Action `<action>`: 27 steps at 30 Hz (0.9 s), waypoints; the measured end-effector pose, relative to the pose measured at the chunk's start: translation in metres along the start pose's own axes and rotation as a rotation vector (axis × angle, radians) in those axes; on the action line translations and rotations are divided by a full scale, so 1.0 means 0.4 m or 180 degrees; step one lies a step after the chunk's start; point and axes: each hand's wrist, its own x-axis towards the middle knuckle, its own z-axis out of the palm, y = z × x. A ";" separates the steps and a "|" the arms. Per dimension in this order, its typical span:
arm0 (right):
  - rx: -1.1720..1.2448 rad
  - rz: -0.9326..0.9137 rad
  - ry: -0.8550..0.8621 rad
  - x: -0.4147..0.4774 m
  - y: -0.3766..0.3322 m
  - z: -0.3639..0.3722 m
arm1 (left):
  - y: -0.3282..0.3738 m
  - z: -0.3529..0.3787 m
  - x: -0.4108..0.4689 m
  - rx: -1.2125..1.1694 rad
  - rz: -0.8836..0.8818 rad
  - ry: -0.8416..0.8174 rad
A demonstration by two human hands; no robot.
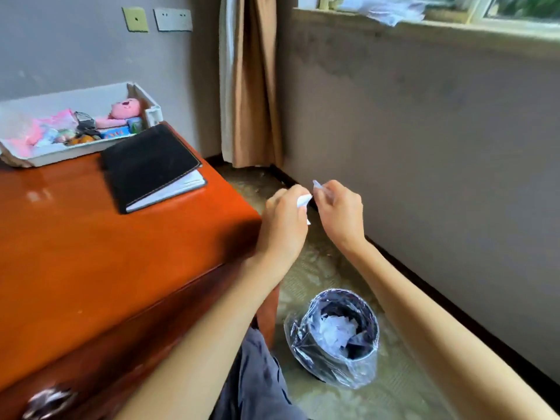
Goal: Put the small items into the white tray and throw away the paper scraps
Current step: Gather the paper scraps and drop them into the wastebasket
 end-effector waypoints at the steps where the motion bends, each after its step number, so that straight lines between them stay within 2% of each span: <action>1: -0.0046 0.0145 -0.0009 -0.007 0.053 -0.009 | 0.000 0.054 -0.004 -0.0046 -0.0054 -0.0137; 7: -0.0557 0.0915 -0.0379 -0.073 0.345 -0.003 | -0.051 0.327 -0.021 -0.0224 -0.0928 -0.1063; 11: -0.0900 0.1513 -0.0943 -0.129 0.522 0.037 | -0.132 0.500 -0.045 -0.0056 -0.1456 -0.1707; 14: -0.0970 0.2015 -0.1362 -0.163 0.632 0.075 | -0.203 0.612 -0.062 -0.0161 -0.2153 -0.2126; 17: -0.1016 0.2412 -0.1688 -0.193 0.719 0.118 | -0.276 0.699 -0.071 -0.0235 -0.3003 -0.2203; 21: -0.1027 0.2674 -0.2000 -0.242 0.837 0.187 | -0.363 0.816 -0.093 -0.0081 -0.3278 -0.2429; 27: -0.0898 0.3105 -0.1935 -0.272 0.940 0.273 | -0.458 0.914 -0.117 -0.0094 -0.3628 -0.2371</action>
